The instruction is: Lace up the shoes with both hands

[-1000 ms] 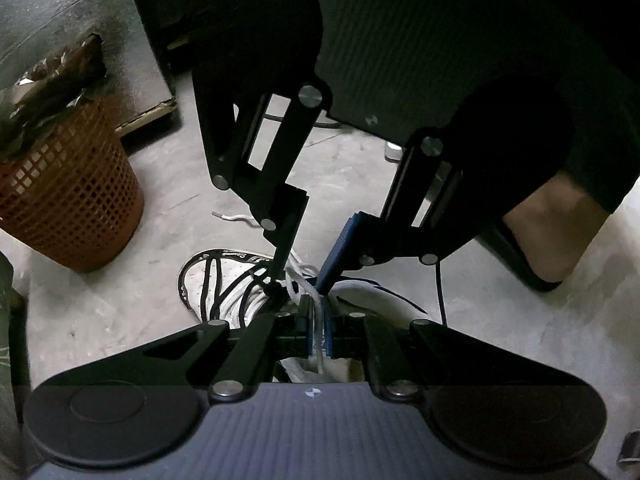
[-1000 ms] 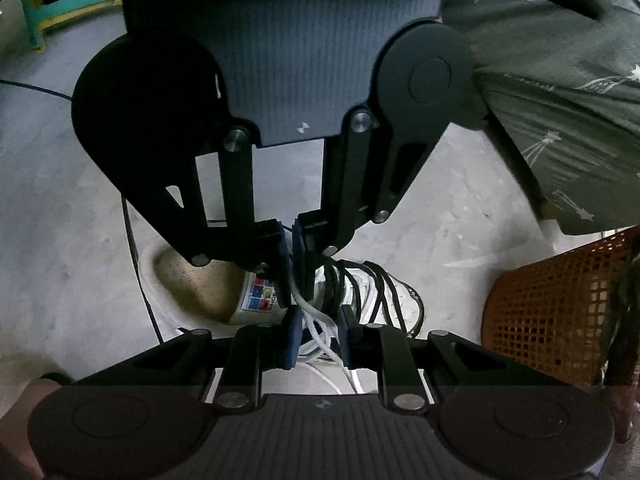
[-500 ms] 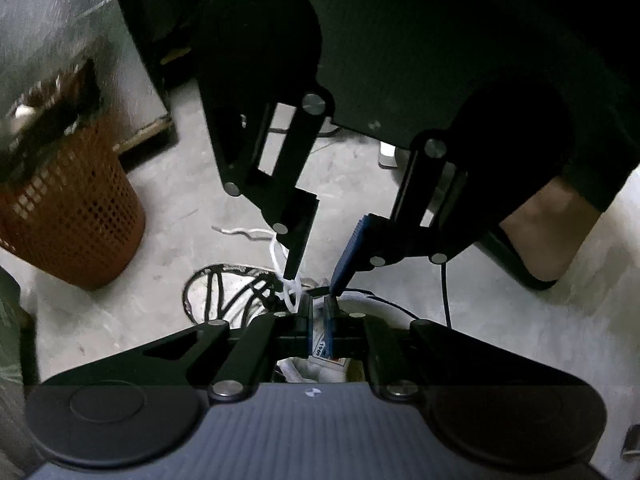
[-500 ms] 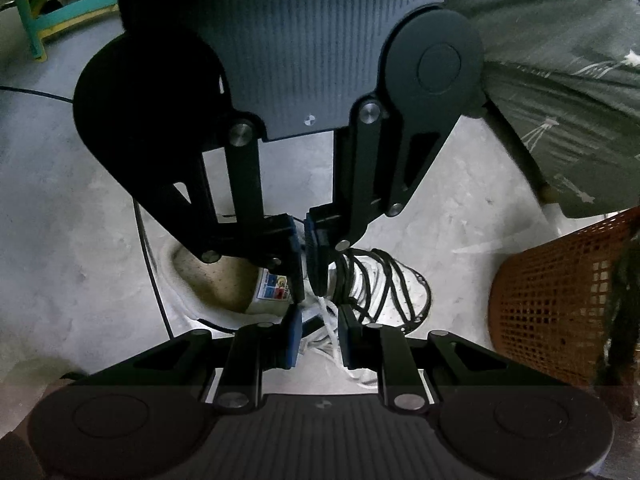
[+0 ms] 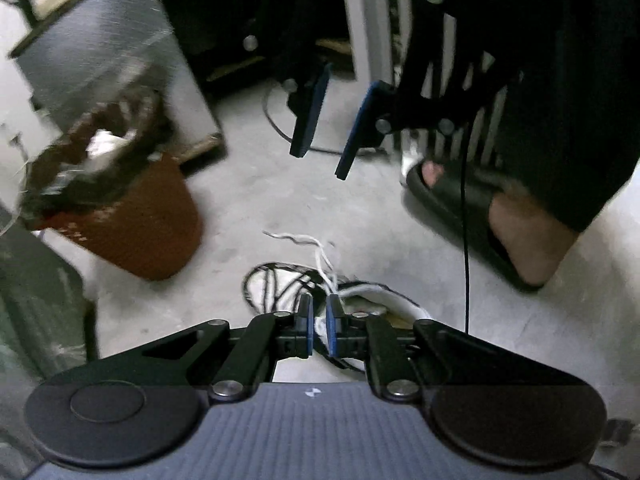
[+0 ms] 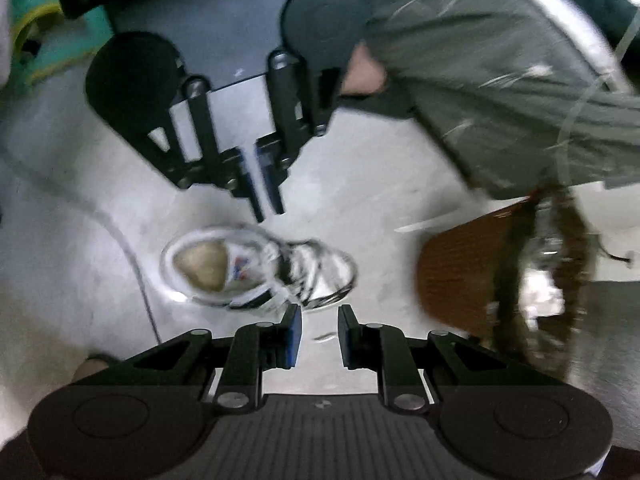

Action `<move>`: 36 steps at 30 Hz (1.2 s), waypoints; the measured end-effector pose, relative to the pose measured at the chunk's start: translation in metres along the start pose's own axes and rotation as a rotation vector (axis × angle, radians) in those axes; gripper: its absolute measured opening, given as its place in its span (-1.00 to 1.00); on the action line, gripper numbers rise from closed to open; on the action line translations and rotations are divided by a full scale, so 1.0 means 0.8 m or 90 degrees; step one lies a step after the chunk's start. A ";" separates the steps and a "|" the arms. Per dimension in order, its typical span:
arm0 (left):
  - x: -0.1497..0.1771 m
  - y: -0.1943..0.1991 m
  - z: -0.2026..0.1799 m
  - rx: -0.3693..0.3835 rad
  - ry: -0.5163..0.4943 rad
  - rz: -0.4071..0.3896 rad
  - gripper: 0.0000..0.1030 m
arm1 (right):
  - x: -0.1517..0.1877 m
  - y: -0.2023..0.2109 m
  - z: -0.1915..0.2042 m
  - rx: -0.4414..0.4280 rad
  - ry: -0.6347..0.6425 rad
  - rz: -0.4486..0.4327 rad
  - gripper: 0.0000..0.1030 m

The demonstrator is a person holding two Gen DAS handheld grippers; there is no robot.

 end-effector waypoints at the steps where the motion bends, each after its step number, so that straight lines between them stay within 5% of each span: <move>1: -0.007 0.013 0.005 0.006 0.007 0.000 -0.80 | -0.004 0.012 -0.005 0.008 -0.023 -0.005 -0.58; 6: -0.039 0.065 0.020 0.054 -0.017 0.033 -0.75 | -0.016 0.065 -0.011 0.015 -0.100 -0.029 -0.55; 15: -0.066 0.124 0.059 0.052 -0.032 0.043 -0.56 | -0.008 0.058 -0.015 0.024 -0.271 -0.050 -0.43; 24: -0.068 0.081 0.038 0.061 -0.155 0.121 -0.49 | 0.015 0.007 0.041 -0.006 -0.088 0.025 -0.43; 34: -0.065 0.027 0.056 0.044 -0.051 0.150 -0.30 | 0.011 -0.110 0.055 -0.055 0.037 -0.039 -0.45; 36: -0.043 -0.007 0.067 -0.014 0.038 0.138 -0.31 | 0.013 -0.133 0.056 -0.067 0.066 -0.032 -0.45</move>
Point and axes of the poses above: each gripper's, at about its wrist camera, not at the fingertips, and y roughly against the way its jaws point, z to its left, x to its underside, the point moved 5 cm from there along -y, roughly the way its jaws point, and after that the axes turned 9 degrees about y, right-handed, at the moved point
